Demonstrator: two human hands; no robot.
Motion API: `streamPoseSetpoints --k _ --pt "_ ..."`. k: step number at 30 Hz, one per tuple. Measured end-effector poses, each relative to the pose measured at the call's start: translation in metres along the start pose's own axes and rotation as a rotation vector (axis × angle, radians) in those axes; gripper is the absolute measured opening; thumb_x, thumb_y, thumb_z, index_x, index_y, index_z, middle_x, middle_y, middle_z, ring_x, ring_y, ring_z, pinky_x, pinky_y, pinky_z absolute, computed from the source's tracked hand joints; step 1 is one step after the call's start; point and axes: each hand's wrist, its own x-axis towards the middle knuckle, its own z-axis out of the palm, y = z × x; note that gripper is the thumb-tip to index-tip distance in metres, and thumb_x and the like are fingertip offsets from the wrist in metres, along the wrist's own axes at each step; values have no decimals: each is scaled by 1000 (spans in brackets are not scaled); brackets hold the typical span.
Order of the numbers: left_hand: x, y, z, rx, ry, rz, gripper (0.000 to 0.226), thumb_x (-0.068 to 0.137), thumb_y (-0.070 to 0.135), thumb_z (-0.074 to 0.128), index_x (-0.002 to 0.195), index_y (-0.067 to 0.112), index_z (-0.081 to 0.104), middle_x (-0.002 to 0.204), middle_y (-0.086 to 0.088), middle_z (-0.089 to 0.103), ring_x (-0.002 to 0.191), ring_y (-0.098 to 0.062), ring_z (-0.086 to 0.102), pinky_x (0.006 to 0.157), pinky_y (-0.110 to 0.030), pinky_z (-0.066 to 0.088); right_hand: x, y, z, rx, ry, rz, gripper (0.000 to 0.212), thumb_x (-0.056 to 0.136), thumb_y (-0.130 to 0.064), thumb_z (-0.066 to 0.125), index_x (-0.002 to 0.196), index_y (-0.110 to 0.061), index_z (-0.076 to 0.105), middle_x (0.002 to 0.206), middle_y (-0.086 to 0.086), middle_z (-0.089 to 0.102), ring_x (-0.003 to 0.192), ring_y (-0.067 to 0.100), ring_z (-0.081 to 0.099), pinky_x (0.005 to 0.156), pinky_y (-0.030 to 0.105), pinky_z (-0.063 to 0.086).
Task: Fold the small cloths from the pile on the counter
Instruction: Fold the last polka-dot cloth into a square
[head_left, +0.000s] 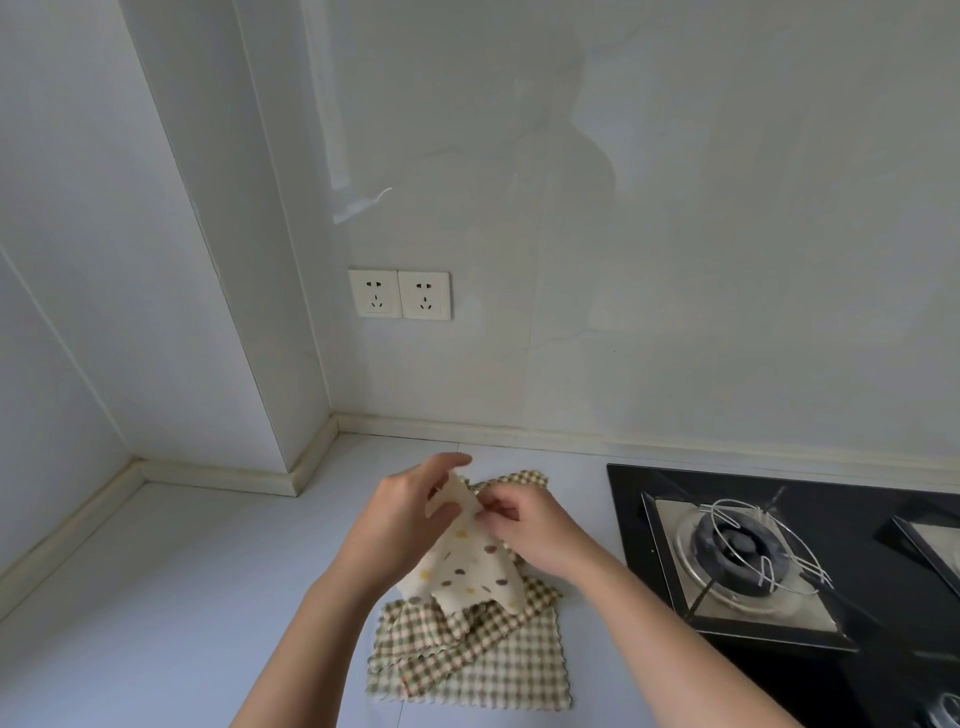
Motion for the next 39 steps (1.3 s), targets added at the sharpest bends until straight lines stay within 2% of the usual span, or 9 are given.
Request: streamPoseSetpoints --k 4,8,12,19,27,29,33,36,39 --pt "-11 -13 -4 -50 -70 -104 68 82 27 73 138 41 37 91 18 56 79 -1 56 68 -20 50 -2 -3 -8 103 54 18 18 95 -12 54 94 -21 70 91 -7 74 87 8 69 84 31 56" --pt "-19 -16 2 25 -62 -139 51 82 35 69 129 35 48 87 14 54 77 -5 54 65 -22 47 -2 -6 -13 155 75 35 20 95 -7 51 89 -19 66 77 -8 70 71 5 60 71 24 45" --pt "-18 -11 7 -85 2 -121 32 78 47 68 105 39 53 109 25 45 99 6 49 77 -15 38 -4 -10 -17 258 102 47 24 91 1 47 87 -15 64 73 -6 67 68 8 56 68 24 43" --pt "-17 -3 16 -187 -128 -69 18 79 42 73 76 33 57 143 21 38 128 -1 39 99 -25 36 -8 -12 -21 416 139 27 23 83 -1 44 78 -16 61 74 7 59 72 22 49 70 38 40" --pt "-11 7 2 -270 -17 -68 7 87 25 68 82 27 63 85 16 68 89 -4 63 83 -23 49 -17 -8 -31 311 171 64 18 88 -2 45 78 -14 55 67 -3 52 63 12 43 61 25 35" --pt "-10 8 -3 -252 15 -62 10 86 24 69 81 30 63 82 14 68 86 -5 63 79 -22 49 -19 -7 -34 257 141 56 13 89 -4 47 88 -13 57 74 2 58 69 16 46 66 30 36" --pt "-6 14 -11 -127 56 70 20 85 21 70 79 35 57 83 17 61 84 -3 58 70 -12 42 -22 -16 -37 206 44 -69 34 86 -16 58 110 -41 55 86 4 62 75 17 53 70 31 43" --pt "-2 16 -14 -96 81 133 21 83 16 72 80 31 59 82 17 60 81 0 56 68 -7 37 -22 -24 -38 62 65 -165 39 90 -12 61 106 -47 58 99 -15 63 83 6 58 79 23 46" --pt "1 15 -18 -55 80 154 18 79 11 76 78 24 63 79 18 59 78 2 55 66 -6 36 -17 -25 -42 -164 18 -211 25 91 -19 62 98 -43 62 103 -17 63 86 19 58 78 29 48"
